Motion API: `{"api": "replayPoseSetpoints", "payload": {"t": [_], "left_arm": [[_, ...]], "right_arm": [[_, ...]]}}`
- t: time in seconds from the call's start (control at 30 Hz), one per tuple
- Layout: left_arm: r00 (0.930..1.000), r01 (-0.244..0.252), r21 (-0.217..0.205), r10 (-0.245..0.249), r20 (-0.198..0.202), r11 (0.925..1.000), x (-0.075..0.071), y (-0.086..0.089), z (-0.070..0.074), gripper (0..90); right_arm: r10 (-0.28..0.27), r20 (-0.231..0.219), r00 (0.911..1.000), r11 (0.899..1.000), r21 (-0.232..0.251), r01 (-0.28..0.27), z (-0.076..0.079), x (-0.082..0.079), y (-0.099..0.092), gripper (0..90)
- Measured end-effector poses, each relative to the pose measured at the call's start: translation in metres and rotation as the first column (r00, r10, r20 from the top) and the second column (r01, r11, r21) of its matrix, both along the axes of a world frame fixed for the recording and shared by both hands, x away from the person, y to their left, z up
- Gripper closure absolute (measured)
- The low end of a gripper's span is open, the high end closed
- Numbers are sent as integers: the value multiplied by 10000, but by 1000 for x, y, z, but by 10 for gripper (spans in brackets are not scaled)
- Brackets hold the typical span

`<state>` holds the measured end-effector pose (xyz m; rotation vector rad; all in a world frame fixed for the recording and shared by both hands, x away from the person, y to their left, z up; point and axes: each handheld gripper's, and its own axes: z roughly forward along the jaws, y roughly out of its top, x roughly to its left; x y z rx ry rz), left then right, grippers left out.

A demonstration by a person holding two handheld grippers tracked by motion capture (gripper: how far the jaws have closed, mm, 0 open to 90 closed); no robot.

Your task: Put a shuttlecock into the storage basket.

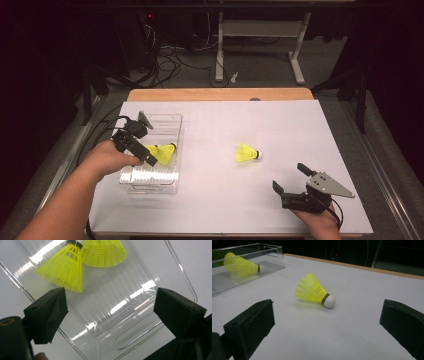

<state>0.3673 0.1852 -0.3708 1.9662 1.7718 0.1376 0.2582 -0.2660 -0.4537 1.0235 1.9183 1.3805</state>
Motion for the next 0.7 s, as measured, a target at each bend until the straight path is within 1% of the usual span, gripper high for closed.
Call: {"api": "replayPoseSetpoints", "payload": {"t": [0.1,0.2,0.27,0.43,0.53,0.57,0.7], "left_arm": [[9997,-244,71,244,-35,9997,0,2,5,123],[9994,-331,-45,331,85,9994,1,-1,10,111],[9995,-254,-90,256,210,9996,1,-5,13,95],[9993,-106,-147,111,354,9998,1,-19,16,46],[9993,37,-162,-31,374,9999,2,-30,17,27],[9992,122,-165,-115,386,9998,3,-34,17,26],[9981,330,-207,-319,534,9992,3,-49,21,22]], "right_arm": [[7,54,10000,9999,126,-8,2,2,-2,2],[64,-46,10000,9996,261,-62,0,4,-1,2],[162,-128,9998,9997,196,-159,-2,5,1,2],[329,-96,9994,9994,61,-328,-2,4,6,2],[261,-150,9995,9996,77,-260,-3,2,5,2],[208,-108,9997,9997,116,-207,-2,2,3,2],[91,-91,9999,9999,131,-90,-2,0,0,2]]}}
